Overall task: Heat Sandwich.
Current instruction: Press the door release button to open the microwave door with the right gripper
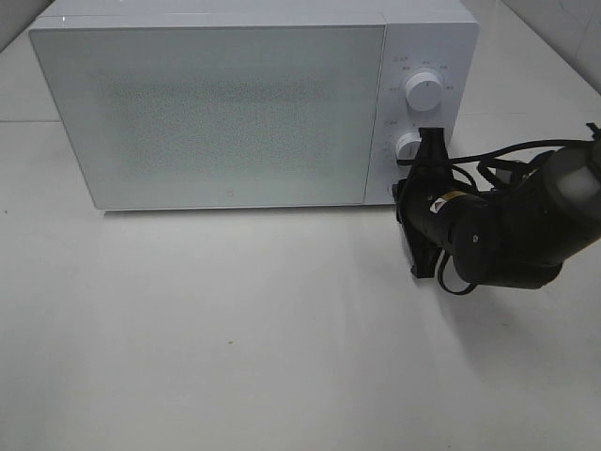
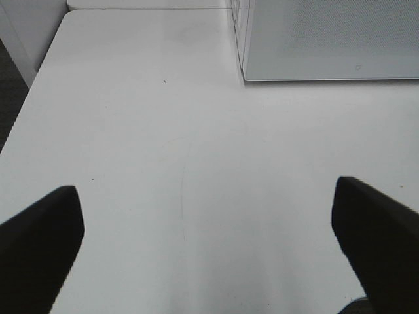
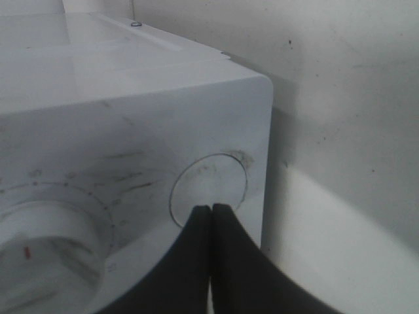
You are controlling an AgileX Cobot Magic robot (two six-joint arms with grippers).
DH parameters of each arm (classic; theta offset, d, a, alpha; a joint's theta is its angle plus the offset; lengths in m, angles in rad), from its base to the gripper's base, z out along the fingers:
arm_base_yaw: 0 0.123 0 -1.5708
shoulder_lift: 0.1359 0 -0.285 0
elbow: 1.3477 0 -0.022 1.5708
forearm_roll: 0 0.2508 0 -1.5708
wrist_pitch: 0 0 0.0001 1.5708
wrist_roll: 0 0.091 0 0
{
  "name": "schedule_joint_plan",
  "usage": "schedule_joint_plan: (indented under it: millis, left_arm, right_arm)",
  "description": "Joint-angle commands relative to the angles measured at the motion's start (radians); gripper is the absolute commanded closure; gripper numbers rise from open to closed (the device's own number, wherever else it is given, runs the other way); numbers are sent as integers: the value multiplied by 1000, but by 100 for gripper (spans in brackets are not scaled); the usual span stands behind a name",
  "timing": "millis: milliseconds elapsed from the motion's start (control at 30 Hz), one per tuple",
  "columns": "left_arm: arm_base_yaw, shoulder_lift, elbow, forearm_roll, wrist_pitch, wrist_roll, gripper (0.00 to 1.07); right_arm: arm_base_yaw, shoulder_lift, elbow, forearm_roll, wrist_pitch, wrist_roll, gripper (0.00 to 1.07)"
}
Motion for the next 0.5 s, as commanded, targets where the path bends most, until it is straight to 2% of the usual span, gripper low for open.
schedule_joint_plan:
  millis: [33,500]
  left_arm:
    - [-4,-28,6,-2,-10,1,9]
    - [-4,-28,6,-2,-10,1,9]
  right_arm:
    - [-6,14,-30,6,6,3,107]
    - [-6,25,-41,63,-82,-53,107]
